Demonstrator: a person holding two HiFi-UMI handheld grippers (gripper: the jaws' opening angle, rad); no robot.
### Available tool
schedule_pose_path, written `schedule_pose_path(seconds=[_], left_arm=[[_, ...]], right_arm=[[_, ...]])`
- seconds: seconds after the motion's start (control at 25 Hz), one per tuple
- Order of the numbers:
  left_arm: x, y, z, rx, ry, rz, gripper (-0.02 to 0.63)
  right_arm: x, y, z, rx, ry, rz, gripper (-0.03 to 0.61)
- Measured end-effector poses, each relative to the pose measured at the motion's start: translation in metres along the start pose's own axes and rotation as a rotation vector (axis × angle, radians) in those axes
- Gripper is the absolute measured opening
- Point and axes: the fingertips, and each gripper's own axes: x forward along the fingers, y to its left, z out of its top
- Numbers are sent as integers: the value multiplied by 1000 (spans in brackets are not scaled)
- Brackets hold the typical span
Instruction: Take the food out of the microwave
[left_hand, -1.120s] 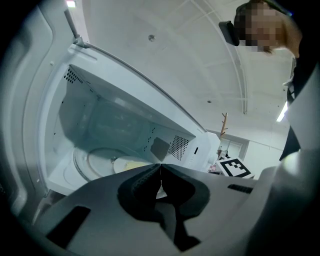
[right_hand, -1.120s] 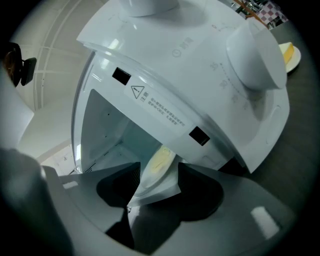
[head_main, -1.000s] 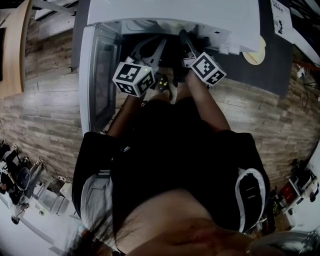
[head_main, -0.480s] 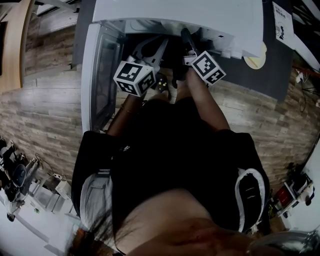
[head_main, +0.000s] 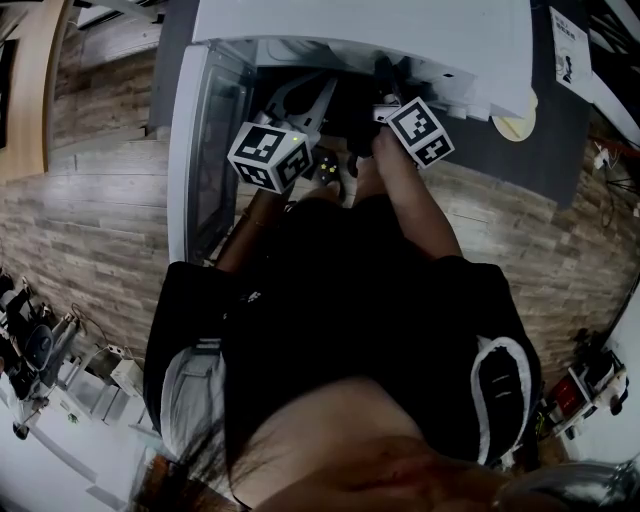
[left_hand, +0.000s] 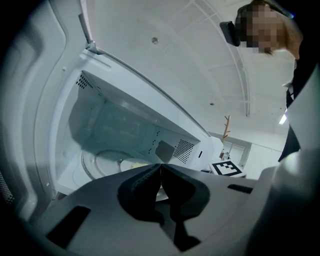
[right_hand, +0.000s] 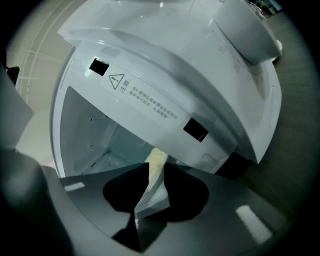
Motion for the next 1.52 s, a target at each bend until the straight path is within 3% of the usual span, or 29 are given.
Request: schedule_pose_path(seconds=[0.24,0.4,0.6,1.52], left_arm=[[-4,3,0,0,-1,9,6],[-8,4,-1,-7,1,14,8],[-9,3,-2,-4,2,12,8],[-22,-9,-5,8,-1,13,8]], right_arm=[[-1,-5,1,29,-22,-12,63],[-2,-4,-2,114,-17,25,44],[-5,2,0,142,-31,79,8],[-34,-2,-11,369,-49,137,3]])
